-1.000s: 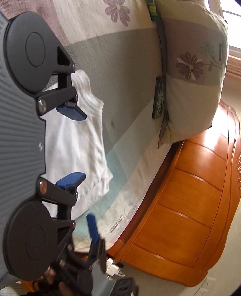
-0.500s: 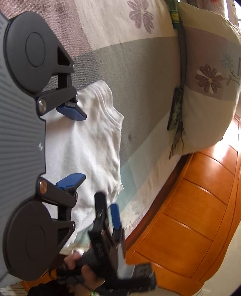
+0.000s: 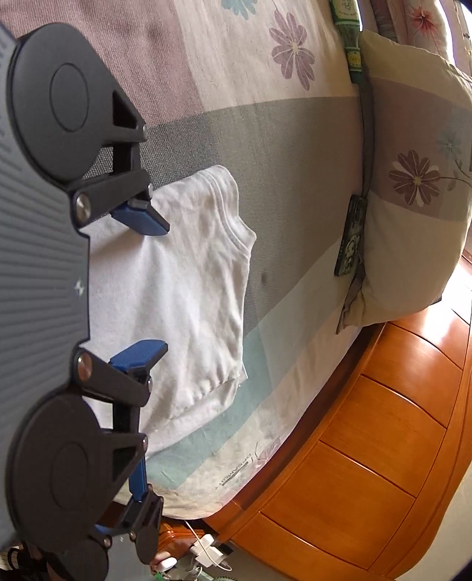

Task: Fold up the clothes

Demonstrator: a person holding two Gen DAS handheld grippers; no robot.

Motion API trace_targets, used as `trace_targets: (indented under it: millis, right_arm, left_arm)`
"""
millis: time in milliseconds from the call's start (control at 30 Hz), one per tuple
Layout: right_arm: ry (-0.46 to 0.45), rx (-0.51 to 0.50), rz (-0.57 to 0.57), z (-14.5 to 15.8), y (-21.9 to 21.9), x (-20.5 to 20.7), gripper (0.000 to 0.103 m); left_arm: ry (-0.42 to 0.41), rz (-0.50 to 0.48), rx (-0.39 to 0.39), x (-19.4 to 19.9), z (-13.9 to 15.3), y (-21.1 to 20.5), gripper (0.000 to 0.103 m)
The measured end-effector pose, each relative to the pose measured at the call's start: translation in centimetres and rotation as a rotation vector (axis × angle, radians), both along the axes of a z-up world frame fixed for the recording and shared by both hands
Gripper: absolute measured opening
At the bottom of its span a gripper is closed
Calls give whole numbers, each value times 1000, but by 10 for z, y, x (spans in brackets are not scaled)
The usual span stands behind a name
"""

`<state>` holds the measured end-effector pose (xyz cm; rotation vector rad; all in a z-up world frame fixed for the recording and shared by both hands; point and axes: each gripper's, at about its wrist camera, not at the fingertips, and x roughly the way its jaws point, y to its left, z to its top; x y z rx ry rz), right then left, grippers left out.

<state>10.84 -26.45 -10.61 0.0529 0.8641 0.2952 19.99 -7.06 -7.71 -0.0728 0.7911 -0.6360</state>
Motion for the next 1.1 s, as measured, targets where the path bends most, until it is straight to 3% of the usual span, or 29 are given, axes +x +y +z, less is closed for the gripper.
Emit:
trace_targets:
  millis: [100,233,333,467,600,700,833,967,1100]
  right_arm:
    - [-40,-20,-31,15,-1,-12,103]
    - [-25,22,16,15,8,-24,103]
    - [21,-21,-11,5,9,-31,103]
    - [11,8,-25,12,8,-44,103]
    - [-46,48,52,23,30,-35,103]
    - [-74,8,92,16,50,-18,103]
    - [-15,-110,47,-10,57,3,103]
    - [-9,-104,46,-2,52,-13,103]
    - [-7,-55,117,1,70,-30,103]
  left_arm:
    - [-18,-64,8,-16,10,-5,67]
    - [84,-109,-32,-30,-6,-14,69]
    - [147,-52,-25,-36,-20,-13,68]
    - [66,4,6,-49,2,-6,74]
    - [26,55,45,-52,18,-2,77]
    - [11,114,61,-56,21,4,79]
    - [41,161,67,-59,13,19,82]
    - [69,180,89,-59,2,32,84]
    - [82,179,99,-55,-6,32,84]
